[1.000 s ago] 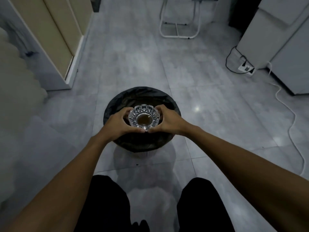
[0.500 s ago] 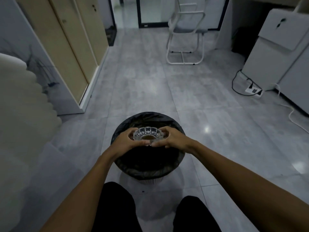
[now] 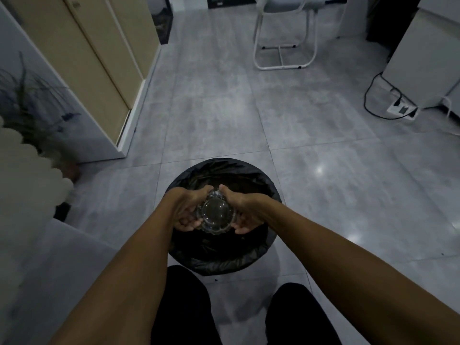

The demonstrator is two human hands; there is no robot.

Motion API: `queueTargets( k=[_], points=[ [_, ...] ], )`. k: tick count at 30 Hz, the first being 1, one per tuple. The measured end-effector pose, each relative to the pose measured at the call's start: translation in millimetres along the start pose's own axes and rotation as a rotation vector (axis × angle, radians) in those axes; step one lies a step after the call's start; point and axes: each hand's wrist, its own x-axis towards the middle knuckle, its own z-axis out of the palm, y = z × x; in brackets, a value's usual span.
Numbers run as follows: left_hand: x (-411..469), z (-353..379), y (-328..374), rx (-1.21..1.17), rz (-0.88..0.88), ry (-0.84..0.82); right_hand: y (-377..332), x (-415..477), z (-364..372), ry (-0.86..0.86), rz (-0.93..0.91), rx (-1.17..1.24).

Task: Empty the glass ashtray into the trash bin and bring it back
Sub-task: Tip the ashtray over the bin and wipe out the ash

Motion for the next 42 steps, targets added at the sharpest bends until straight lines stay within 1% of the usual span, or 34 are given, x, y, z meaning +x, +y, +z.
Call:
queueTargets(
  k=[4, 6, 8, 11, 14, 16, 18, 23, 32, 35, 37, 38, 39, 40, 41, 42],
  points=[
    [5.7, 10.3, -4.4, -0.085, 0.014, -0.010, 1.4, -3.3, 0.2, 0.014, -0.029, -0.082],
    [7.6, 17.9, -8.3, -0.157, 0.020, -0.012, 2.3, -2.8, 4.2, 0.043, -0.045, -0.077],
    [8.6, 25.9, -12.7, -0.238, 0.020, -0.048, 6.2, 3.6, 8.3, 0.103, -0.089, -0.039],
    [8.2, 33.2, -17.7, -0.341, 0.063, -0.112, 17.9, 16.8, 18.5, 0.175, -0.194, 0.196],
    [0.8, 35.6, -17.2, -0.351, 0.118, -0.169, 30.2, 29.4, 34.8, 0.355, -0.301, 0.371],
    [-6.7, 35.2, -15.4, -0.343, 0.151, -0.183, 34.6, 33.4, 44.9, 0.393, -0.357, 0.529],
    [-14.3, 33.9, -14.2, -0.344, 0.190, -0.195, 36.1, 31.3, 47.9, 0.362, -0.387, 0.668],
    [-27.7, 28.7, -16.1, -0.277, 0.239, -0.255, 36.2, 35.5, 40.8, 0.261, -0.435, 0.830],
    [-29.9, 22.3, -17.4, -0.168, 0.298, -0.244, 31.3, 36.9, 33.0, 0.142, -0.462, 0.794],
    [-27.7, 19.5, -19.9, -0.150, 0.320, -0.282, 29.6, 38.5, 31.7, 0.162, -0.446, 0.725],
    [-26.7, 11.9, -20.8, -0.062, 0.351, -0.307, 28.9, 39.2, 30.7, 0.173, -0.422, 0.666],
    [-25.6, 4.8, -20.7, 0.005, 0.360, -0.280, 28.4, 41.1, 29.4, 0.178, -0.410, 0.624],
    [-21.0, -4.2, -21.4, 0.068, 0.368, -0.207, 28.1, 42.3, 28.4, 0.189, -0.411, 0.564],
    [-13.9, -12.9, -23.3, 0.113, 0.385, -0.071, 27.8, 43.0, 27.5, 0.217, -0.426, 0.474],
    [-2.5, -20.8, -26.1, 0.149, 0.403, 0.131, 28.2, 43.8, 26.8, 0.267, -0.455, 0.347],
    [11.9, -27.9, -31.3, 0.196, 0.420, 0.401, 28.6, 43.9, 25.9, 0.329, -0.502, 0.183]
  ],
)
